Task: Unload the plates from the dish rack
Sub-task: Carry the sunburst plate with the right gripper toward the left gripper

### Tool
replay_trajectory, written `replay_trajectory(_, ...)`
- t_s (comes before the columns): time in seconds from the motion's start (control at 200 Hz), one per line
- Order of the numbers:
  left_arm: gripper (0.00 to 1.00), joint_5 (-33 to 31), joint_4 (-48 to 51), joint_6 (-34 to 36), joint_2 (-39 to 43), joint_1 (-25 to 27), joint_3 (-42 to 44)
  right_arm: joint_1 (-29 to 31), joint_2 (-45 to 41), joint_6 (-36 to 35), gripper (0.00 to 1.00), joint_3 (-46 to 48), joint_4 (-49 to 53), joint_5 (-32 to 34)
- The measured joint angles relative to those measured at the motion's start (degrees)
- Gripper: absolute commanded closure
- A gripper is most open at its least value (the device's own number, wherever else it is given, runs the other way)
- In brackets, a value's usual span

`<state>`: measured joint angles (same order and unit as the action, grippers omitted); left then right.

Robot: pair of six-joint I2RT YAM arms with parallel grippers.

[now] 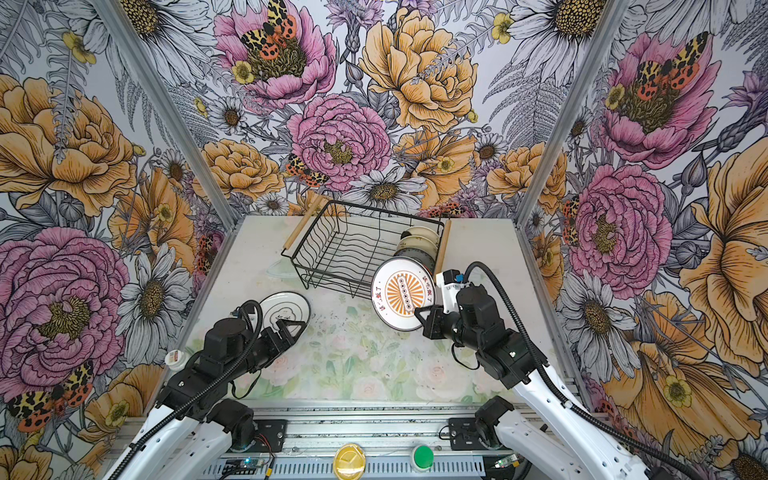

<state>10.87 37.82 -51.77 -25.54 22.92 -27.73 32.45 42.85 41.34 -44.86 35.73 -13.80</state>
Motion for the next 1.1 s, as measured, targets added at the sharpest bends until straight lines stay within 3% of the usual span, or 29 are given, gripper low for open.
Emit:
replay_trajectory(0.295,0.02,1.2,-4.8,-0.4,0.0,1.0,3.7,9.2,1.8,10.3,1.00,7.6,-6.8,1.4)
replay_trajectory(0.616,0.06,3.7,-12.3,-0.2,-5.5,6.1,3.9,19.2,16.9,15.9,1.00,7.5,-19.5,3.0)
replay_trajectory(0.776,0.08,3.7,-15.1,-0.2,-6.5,8.3,4.7,21.5,24.8,18.7,1.00,5.9,-28.2,1.3)
replay_trajectory(0.956,0.12,3.8,-16.5,-0.1,-6.5,8.4,6.7,23.2,27.9,22.1,1.00,5.9,-35.9,0.4)
replay_trajectory(1.101,0.23,3.8,-17.1,0.4,-6.5,8.4,6.9,23.5,28.1,24.1,1.00,5.9,-39.6,0.0)
